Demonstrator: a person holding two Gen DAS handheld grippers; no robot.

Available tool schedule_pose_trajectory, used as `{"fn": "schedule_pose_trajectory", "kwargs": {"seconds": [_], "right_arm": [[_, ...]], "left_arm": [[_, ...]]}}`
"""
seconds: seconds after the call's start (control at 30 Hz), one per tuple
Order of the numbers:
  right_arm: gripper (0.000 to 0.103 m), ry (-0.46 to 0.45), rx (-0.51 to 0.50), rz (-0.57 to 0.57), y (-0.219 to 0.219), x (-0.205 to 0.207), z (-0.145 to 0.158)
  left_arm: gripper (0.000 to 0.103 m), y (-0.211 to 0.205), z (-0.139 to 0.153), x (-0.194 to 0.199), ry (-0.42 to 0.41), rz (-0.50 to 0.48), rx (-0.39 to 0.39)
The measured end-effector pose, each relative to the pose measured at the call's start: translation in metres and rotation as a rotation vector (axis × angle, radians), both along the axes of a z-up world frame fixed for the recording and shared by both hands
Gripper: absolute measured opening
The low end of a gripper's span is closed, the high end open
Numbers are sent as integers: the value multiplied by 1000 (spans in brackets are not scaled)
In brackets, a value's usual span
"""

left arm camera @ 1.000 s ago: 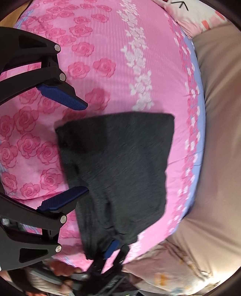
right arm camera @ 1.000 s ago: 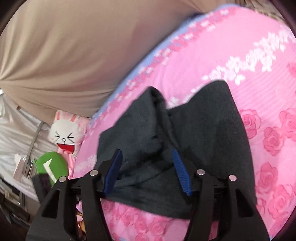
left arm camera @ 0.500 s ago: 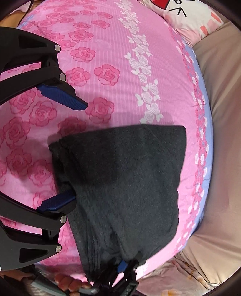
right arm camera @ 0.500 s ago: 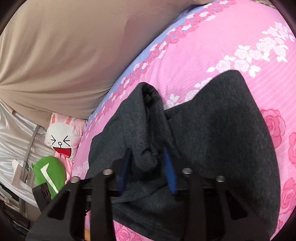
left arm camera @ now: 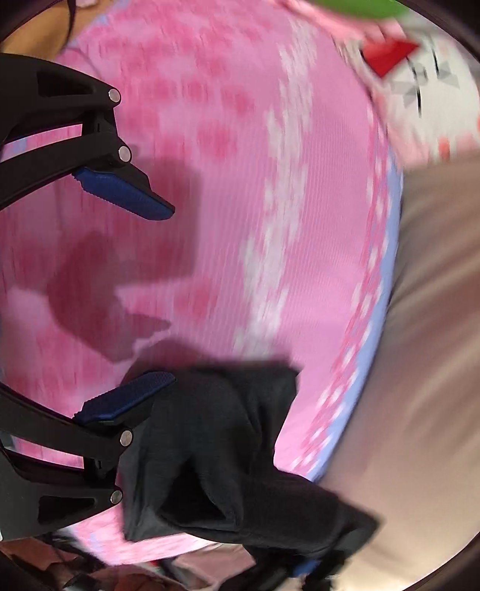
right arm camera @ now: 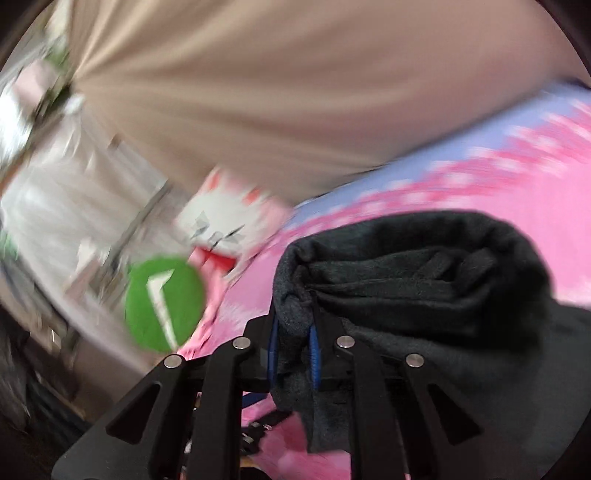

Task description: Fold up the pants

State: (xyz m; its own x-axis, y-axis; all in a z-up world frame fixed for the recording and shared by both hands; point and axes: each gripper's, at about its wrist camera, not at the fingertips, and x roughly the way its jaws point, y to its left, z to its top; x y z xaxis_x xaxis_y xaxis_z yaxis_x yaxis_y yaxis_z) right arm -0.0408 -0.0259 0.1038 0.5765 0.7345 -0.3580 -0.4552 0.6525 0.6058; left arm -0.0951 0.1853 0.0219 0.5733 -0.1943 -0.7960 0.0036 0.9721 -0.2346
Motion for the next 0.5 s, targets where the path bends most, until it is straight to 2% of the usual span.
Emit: {"fn": "schedule_pose_trajectory", "kwargs": {"seconds": [0.03, 0.13, 0.23, 0.3, 0.4, 0.5], "right_arm": [[12, -11, -40, 61, 43, 10, 2], [11, -13, -140, 168, 128, 23, -12], [11, 27, -290, 246, 210, 31, -52], [11, 55, -366, 273, 238, 35, -83], [11, 89, -396, 288, 247, 31, -111], [10, 76, -322, 251, 224, 32, -91]], "left_arm": [[82, 16, 0, -3, 1, 33, -2], [82, 70, -7, -15, 24, 169, 5], [82, 110, -16, -28, 56, 279, 6], [82, 131, -20, -39, 71, 332, -4], [82, 147, -21, -48, 76, 368, -10], [82, 147, -16, -47, 67, 366, -12]]}}
